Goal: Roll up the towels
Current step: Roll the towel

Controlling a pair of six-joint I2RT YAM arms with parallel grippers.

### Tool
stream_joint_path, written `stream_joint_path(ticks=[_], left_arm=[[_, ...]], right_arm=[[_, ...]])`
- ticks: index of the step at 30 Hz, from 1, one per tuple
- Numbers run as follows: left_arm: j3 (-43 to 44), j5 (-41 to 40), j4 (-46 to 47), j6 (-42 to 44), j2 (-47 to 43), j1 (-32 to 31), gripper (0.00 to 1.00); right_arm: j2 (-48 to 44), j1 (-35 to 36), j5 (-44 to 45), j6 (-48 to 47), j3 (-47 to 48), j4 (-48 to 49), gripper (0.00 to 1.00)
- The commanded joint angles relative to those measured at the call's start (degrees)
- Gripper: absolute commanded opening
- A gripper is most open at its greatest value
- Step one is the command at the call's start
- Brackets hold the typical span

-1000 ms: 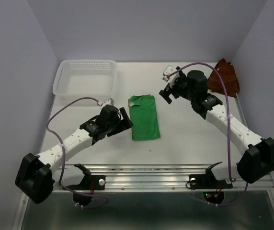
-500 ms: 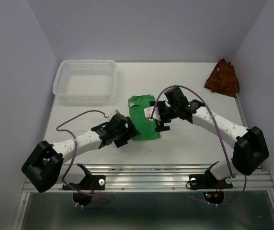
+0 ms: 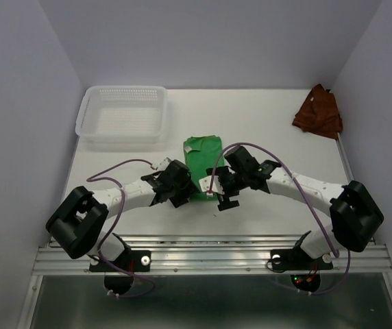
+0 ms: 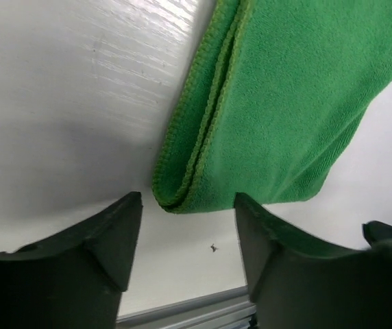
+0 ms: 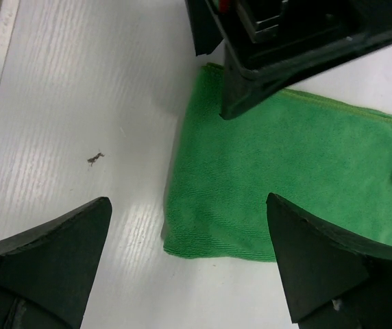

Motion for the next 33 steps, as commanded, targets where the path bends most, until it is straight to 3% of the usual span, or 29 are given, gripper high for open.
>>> stream_joint_path(ticks=[1, 4, 8, 15, 16, 26, 33], left_arm=[[1.5, -2.3, -2.2, -1.1, 0.9, -0.3, 0.61], [1.3, -1.9, -1.9, -1.2, 2.3, -0.2, 0.48], [1.6, -0.6, -1.4, -0.8, 4.2, -0.3, 0.39], [2.3, -0.7, -1.7, -1.4, 4.6, -0.3, 0.13], [2.9, -0.3, -1.9, -1.6, 4.5, -0.3, 0.00], [2.5, 0.1, -3.9, -4.9, -0.3, 0.3, 0.00], [0.8, 2.6, -2.1, -5.0, -0.9, 0.7, 0.00]], right_arm=[[1.1, 0.7, 0.5, 3.0, -0.7, 8.2, 1.00], [2.6, 0.7, 1.9, 3.4, -1.0, 10.1, 1.00], [4.9, 0.7, 3.5, 2.9, -0.1, 10.1, 1.00], [6.3, 1.2, 1.0, -1.2, -0.7, 5.7, 1.00], [6.5, 1.2, -0.2, -1.7, -0.9, 5.6, 1.00], [8.4, 1.8, -1.7, 0.1, -1.6, 7.5, 0.90], [10.6, 1.8, -1.2, 3.6, -3.3, 14.3, 0.72]])
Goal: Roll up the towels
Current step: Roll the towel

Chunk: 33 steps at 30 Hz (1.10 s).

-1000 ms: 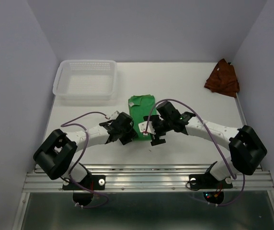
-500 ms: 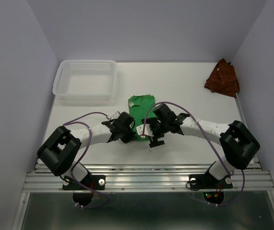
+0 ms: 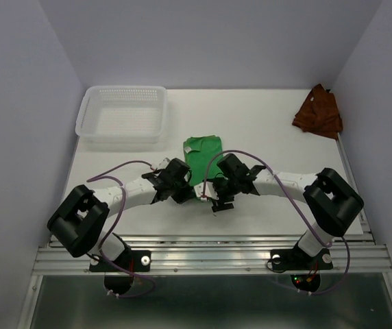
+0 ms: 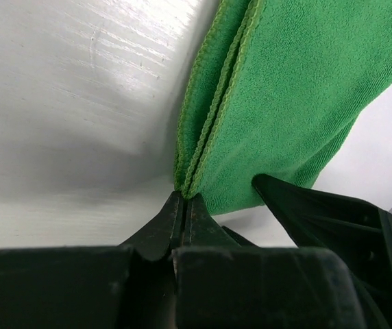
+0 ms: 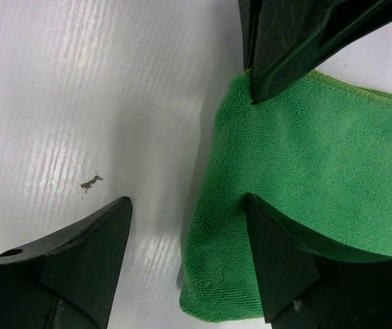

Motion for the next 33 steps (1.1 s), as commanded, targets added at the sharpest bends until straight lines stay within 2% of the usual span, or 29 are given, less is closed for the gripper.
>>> stream_joint_path(ticks=[1, 5, 8, 9, 10, 13, 15, 16, 22, 25, 33], left_arm=[[-1.3, 1.9, 0.3, -0.8, -2.2, 0.6, 0.00], [-2.7, 2.2, 1.2, -1.2, -3.7, 1.1, 0.00], [-3.3, 2.0, 0.9, -1.3, -4.5, 1.4, 0.00], [-3.5, 2.1, 1.3, -1.0, -4.9, 1.5, 0.00], [-3.5, 2.0, 1.3, -0.9, -5.1, 1.6, 0.00], [-3.6, 2.1, 1.8, -0.1, -5.4, 1.7, 0.00], [-3.4, 2.2, 2.0, 0.6, -5.6, 1.7, 0.04], [-3.3, 2.3, 1.6, 0.8, -5.6, 1.7, 0.11], [-2.6, -0.5, -0.3, 2.8, -7.3, 1.7, 0.46], [-2.2, -2.6, -1.2, 2.5, -8.9, 1.7, 0.56], [-0.6, -6.4, -6.8, 2.1, -12.5, 1.7, 0.70]], right_arm=[[1.1, 0.6, -0.7, 2.3, -0.7, 5.9, 0.69], [2.0, 0.6, 0.7, 3.7, -1.0, 7.9, 0.67], [3.0, 0.6, 2.3, 6.0, -0.7, 10.2, 0.57], [3.2, 0.6, 2.7, 7.0, -0.4, 11.1, 0.48], [3.5, 0.6, 2.9, 7.9, -0.3, 11.7, 0.32], [3.4, 0.6, 2.6, 10.5, 0.9, 11.1, 0.10], [3.3, 0.6, 1.7, 11.2, 1.7, 9.4, 0.03], [3.1, 0.6, 1.1, 12.1, 3.1, 6.4, 0.01], [0.3, 0.6, -3.5, 16.0, 8.0, -4.0, 0.01], [0.2, 0.6, -4.2, 17.9, 10.8, -6.8, 0.01], [2.0, 0.6, -1.0, 19.4, 14.1, -8.4, 0.01]])
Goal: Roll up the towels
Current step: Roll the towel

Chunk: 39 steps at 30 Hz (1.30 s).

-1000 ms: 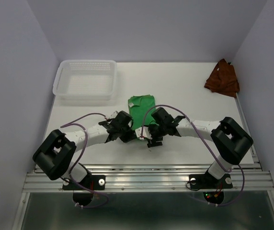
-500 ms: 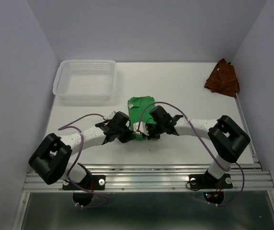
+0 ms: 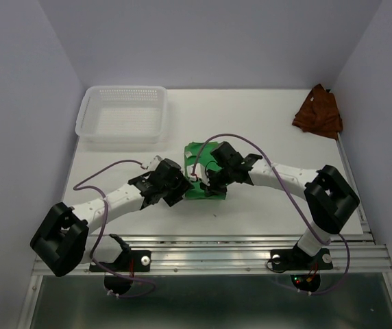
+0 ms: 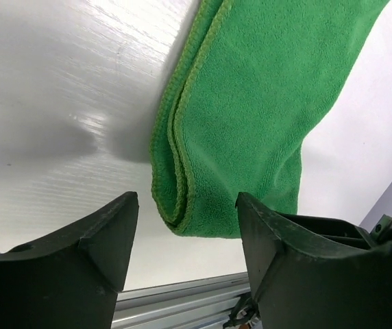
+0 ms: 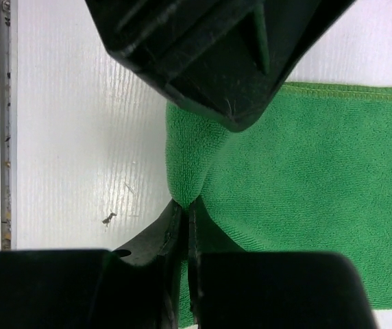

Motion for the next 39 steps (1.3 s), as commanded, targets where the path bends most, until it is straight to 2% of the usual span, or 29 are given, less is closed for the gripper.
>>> stream_joint_path(ticks=[1, 4, 9, 26, 39], left_arm=[[2.8, -4.8, -5.0, 0.5, -2.9, 0.3, 0.72], [3.7, -6.6, -6.6, 1.0, -3.9, 0.3, 0.77], [3.3, -6.8, -5.4, 3.1, -4.2, 0.4, 0.78], [0.7, -7.5, -0.6, 5.3, -6.1, 0.4, 0.83], [1.4, -3.9, 5.0, 11.9, 2.7, 0.5, 0.83]], right_arm=[[-0.2, 0.4, 0.7, 2.3, 3.8, -2.0, 0.01], [0.8, 0.4, 0.3, 3.8, 5.1, -1.9, 0.01], [3.1, -0.8, 1.1, 4.4, 7.5, -1.9, 0.01], [10.4, -6.3, -4.9, 5.9, 13.8, -3.4, 0.01], [14.7, -9.2, -6.9, 6.5, 14.5, -3.2, 0.01]])
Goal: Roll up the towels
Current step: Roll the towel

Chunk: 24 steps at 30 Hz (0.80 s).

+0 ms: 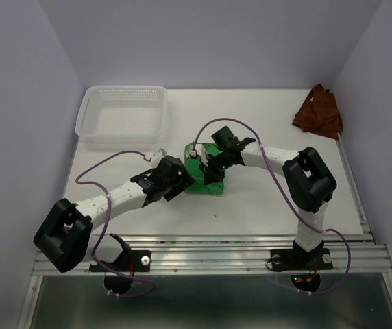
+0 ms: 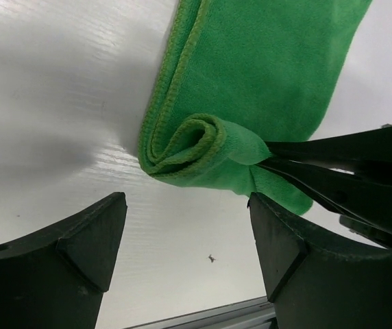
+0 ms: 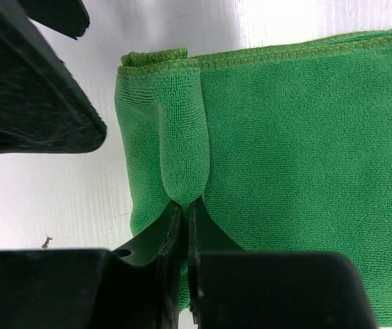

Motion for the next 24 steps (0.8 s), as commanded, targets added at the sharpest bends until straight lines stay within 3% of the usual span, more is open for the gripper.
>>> stream_joint_path(ticks=[1, 9, 15, 16, 20, 24], left_arm=[[0.3, 0.5, 3.0, 2.9, 3.5, 0.2, 0.83], [1.4, 1.0, 5.5, 4.3, 9.0, 1.9, 0.82], [1.0, 1.0, 6.1, 3.3, 10.6, 3.7, 0.72], [0.9, 1.4, 6.8, 3.6, 11.2, 3.9, 0.71], [2.5, 2.6, 6.6, 4.9, 14.1, 4.4, 0.67], [3.7, 4.1, 7.3, 5.5, 16.9, 4.5, 0.58]], right_arm=[[0.3, -1.2, -2.3, 0.1, 1.9, -0.2, 0.02], [0.3, -1.2, -3.1, -2.8, -0.2, 0.3, 0.08], [0.6, -1.2, -3.8, -3.9, -0.5, 0.6, 0.16], [0.3, -1.2, -3.6, -4.9, -0.7, 0.7, 0.18], [-1.3, -1.2, -4.5, -7.8, -0.8, -0.5, 0.44], [-3.4, -1.2, -4.3, -9.0, 0.1, -1.5, 0.60]])
